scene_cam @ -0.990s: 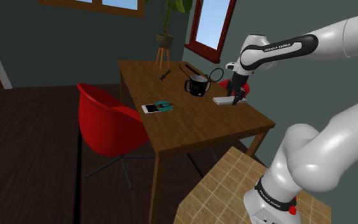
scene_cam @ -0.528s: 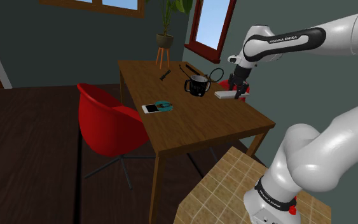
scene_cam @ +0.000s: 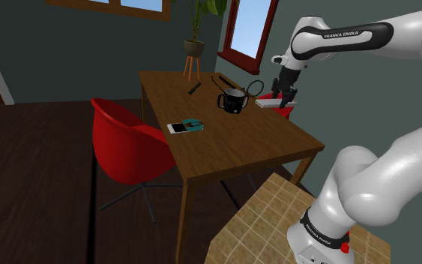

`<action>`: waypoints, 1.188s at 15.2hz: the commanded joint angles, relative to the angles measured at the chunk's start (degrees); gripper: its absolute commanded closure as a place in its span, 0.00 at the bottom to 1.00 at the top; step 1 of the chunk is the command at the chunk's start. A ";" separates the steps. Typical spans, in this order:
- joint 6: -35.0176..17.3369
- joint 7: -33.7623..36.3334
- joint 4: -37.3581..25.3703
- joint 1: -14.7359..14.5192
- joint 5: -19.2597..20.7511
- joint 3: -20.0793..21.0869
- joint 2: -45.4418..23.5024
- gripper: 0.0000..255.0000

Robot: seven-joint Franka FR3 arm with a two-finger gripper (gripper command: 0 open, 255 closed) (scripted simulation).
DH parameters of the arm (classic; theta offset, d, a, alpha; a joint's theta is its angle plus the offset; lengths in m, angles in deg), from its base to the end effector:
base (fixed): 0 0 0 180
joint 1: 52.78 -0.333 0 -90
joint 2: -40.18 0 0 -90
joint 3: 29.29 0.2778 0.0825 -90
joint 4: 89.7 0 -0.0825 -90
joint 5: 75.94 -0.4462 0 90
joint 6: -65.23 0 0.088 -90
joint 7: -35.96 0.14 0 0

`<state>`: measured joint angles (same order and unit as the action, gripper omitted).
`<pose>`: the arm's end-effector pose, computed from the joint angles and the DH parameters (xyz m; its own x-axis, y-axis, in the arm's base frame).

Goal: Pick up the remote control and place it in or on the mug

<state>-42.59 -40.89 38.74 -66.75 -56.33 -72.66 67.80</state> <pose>0.4380 -0.2859 0.4153 0.5487 0.8360 0.0013 0.8358 -0.5486 0.0203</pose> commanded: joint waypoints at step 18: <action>7.06 -19.94 -41.50 0.51 -36.52 -9.14 -48.55 1.00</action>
<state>-36.62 -60.26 0.12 -67.67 -90.74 -82.42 21.91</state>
